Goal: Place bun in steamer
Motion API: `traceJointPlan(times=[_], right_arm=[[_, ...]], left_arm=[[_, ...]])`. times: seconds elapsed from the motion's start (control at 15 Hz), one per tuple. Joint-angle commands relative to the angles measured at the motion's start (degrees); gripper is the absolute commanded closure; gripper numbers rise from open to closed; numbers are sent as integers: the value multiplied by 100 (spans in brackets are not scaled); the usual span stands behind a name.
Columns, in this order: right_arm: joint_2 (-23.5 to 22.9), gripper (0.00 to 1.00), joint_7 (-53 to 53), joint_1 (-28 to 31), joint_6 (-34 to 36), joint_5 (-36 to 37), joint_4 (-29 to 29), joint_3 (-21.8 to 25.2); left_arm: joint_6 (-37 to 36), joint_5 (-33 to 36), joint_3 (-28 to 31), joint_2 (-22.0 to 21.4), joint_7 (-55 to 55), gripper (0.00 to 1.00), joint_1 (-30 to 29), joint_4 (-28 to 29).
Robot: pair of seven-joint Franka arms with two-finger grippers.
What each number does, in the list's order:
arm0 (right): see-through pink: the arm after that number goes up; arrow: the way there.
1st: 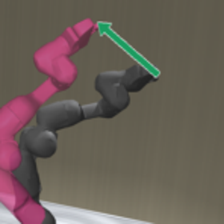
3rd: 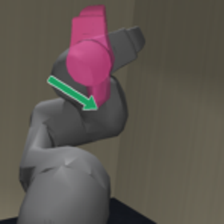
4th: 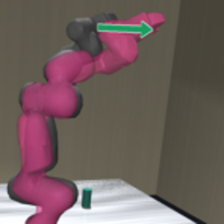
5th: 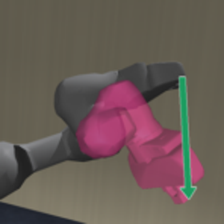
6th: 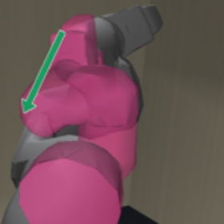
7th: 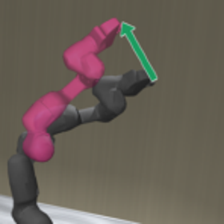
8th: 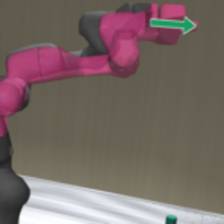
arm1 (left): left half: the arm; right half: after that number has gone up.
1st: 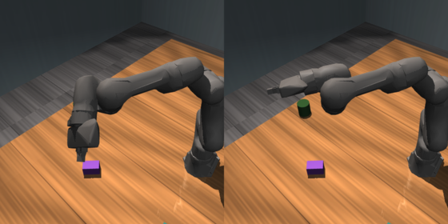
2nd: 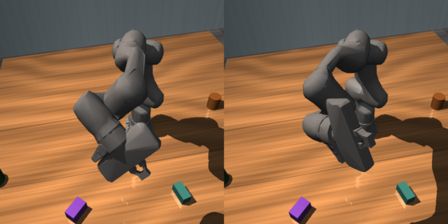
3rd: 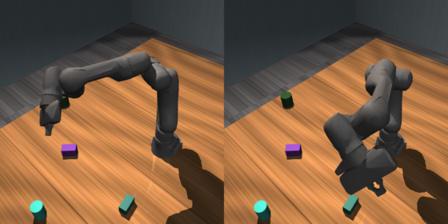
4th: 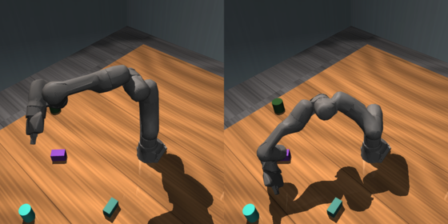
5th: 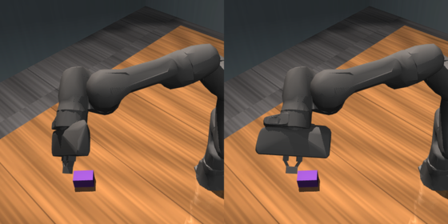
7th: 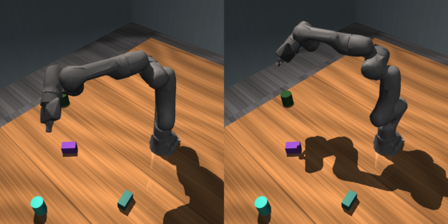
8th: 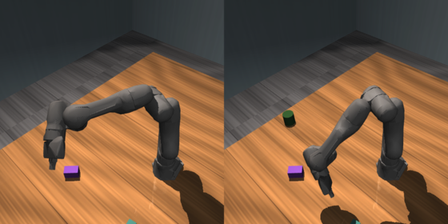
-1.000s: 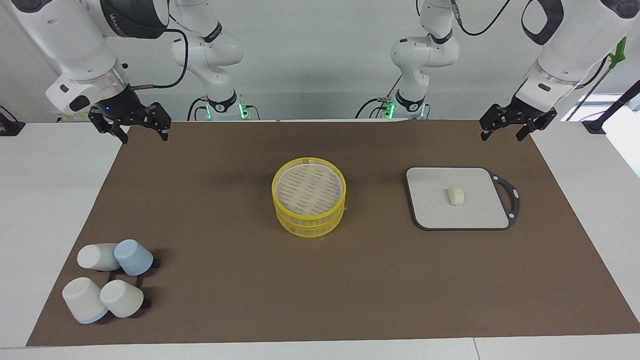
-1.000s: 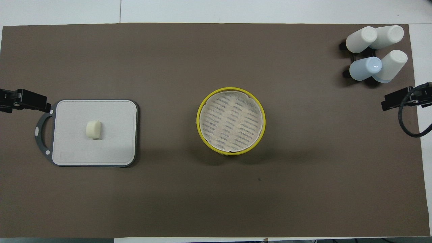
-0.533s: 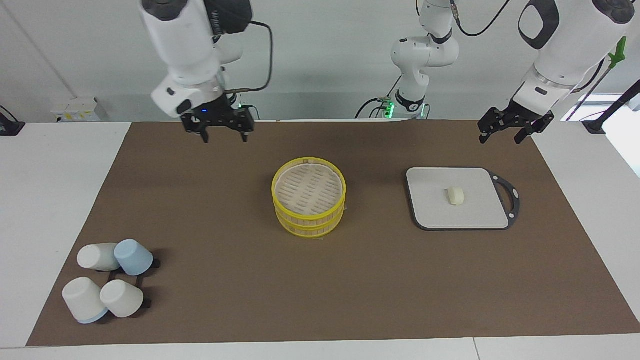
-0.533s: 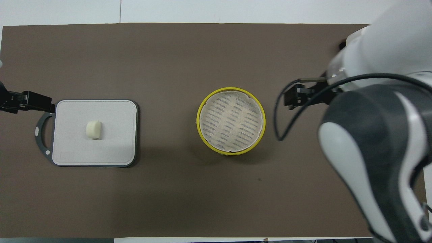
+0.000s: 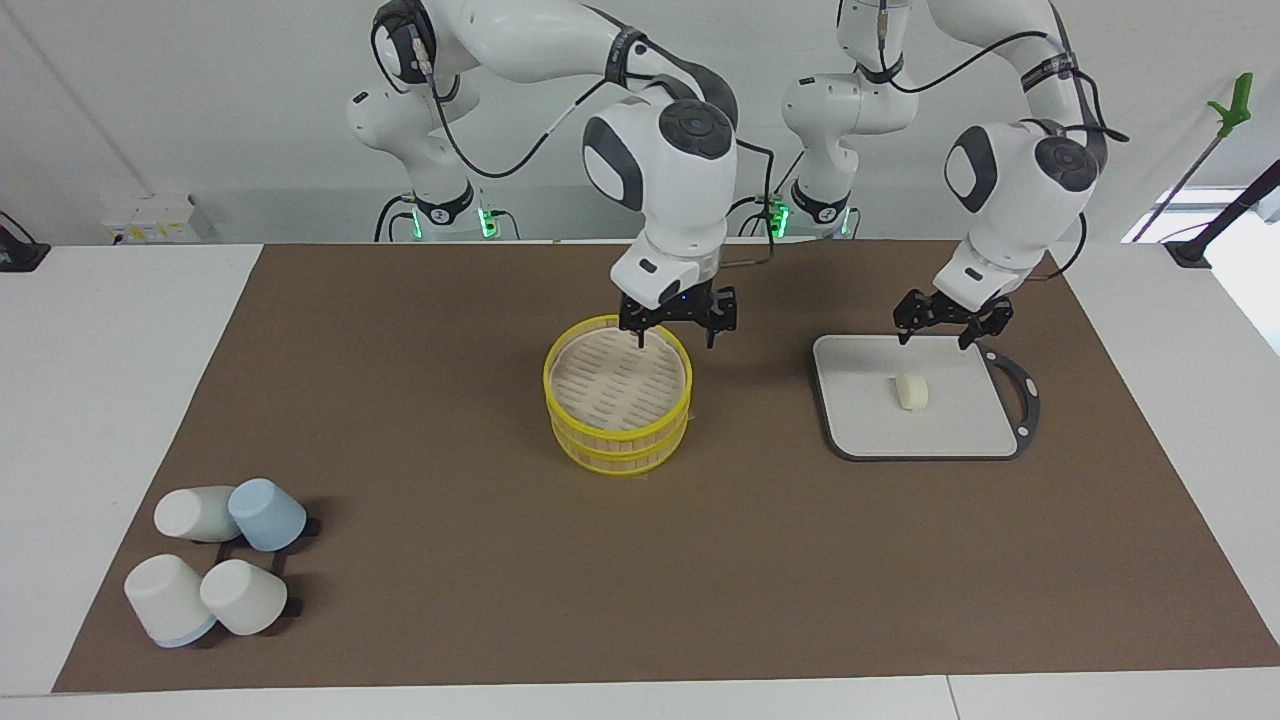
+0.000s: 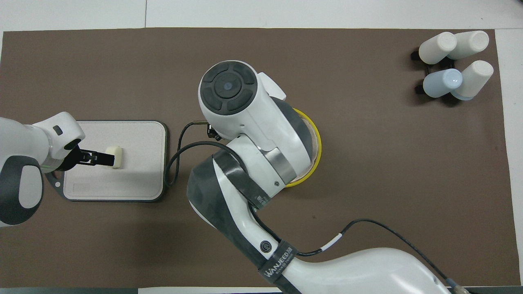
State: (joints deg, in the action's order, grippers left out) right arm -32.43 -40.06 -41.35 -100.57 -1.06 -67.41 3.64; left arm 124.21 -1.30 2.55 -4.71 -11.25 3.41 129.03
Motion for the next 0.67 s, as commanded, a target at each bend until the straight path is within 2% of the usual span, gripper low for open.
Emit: traceJointPlan(times=[0.0,0.2,0.33,0.47,0.6], right_arm=[[-115,0,-81,-136,-314,185,-192,32],[-10,0,138,-268,-901,194,-876,32],[105,12,165,-303,-1088,186,-1159,32],[140,33,209,-303,-1132,186,-1274,32],[175,47,209,-303,-1167,186,-1345,32]], left_arm=[[856,-45,9,144,-193,0,-7,543],[1710,-45,9,523,-184,0,-7,720],[1791,-45,9,585,-185,0,2,729],[1957,-45,9,681,-176,0,-7,729],[2098,-45,9,752,-176,2,2,729]])
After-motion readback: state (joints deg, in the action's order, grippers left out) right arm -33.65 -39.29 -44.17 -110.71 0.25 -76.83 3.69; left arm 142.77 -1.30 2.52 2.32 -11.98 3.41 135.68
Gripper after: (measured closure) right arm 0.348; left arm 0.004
